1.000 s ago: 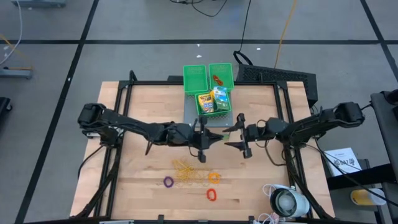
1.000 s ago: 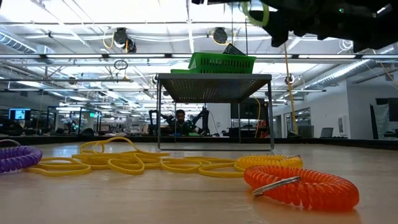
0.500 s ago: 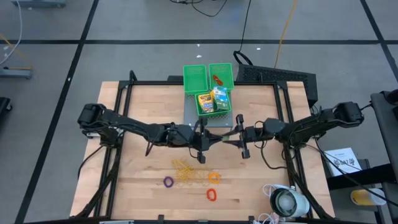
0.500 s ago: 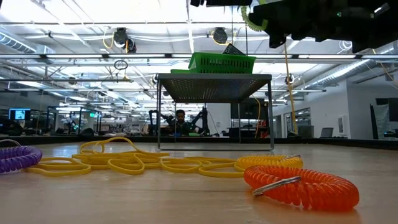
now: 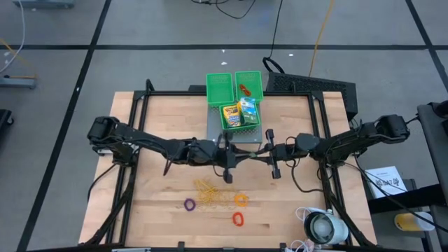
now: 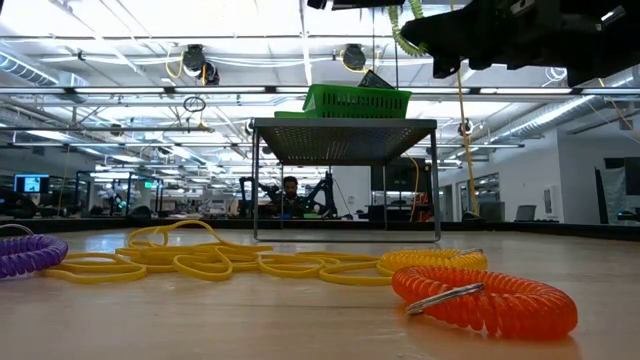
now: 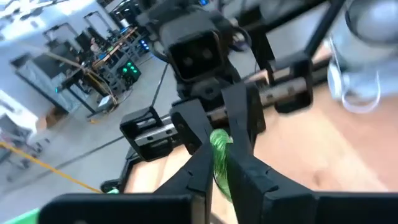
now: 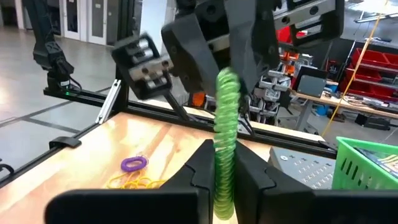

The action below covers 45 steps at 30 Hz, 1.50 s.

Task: Pick & Place Office Desk Supplies
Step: Put the green spring keychain into the right green bin on the shelf

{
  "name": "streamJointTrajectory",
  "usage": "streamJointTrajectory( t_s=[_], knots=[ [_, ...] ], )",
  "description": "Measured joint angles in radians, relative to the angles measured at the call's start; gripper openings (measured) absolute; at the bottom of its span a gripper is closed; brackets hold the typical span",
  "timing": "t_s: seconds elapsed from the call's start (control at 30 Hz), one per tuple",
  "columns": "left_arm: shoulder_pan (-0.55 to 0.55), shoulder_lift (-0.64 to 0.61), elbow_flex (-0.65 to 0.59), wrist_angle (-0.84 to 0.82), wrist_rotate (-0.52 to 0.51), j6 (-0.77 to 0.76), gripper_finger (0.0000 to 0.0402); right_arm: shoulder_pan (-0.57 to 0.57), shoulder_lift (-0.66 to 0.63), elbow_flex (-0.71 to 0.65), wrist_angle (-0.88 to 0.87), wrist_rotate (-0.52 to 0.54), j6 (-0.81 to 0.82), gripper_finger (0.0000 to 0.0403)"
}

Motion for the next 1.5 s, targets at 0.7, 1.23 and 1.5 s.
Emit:
streamJointTrajectory(
  t_s=[0.7, 1.23, 1.5],
  knots=[
    [-0.021, -0.485, -0.231, -0.369, -0.266, -0.399, 0.0248, -0.145, -0.049, 0.049, -0.091, 0.000, 0.135, 0.0017],
    [0.060, -0.666, -0.751, -0.001, -0.394, -0.540, 0.0229, -0.491, -0.019, 0.516, -0.570, -0.068, 0.134, 0.0017],
    [0.083, -0.643, -0.781, 0.001, -0.380, -0.549, 0.0230, -0.714, 0.100, 0.548, -0.576, -0.112, 0.241, 0.0018]
  ],
)
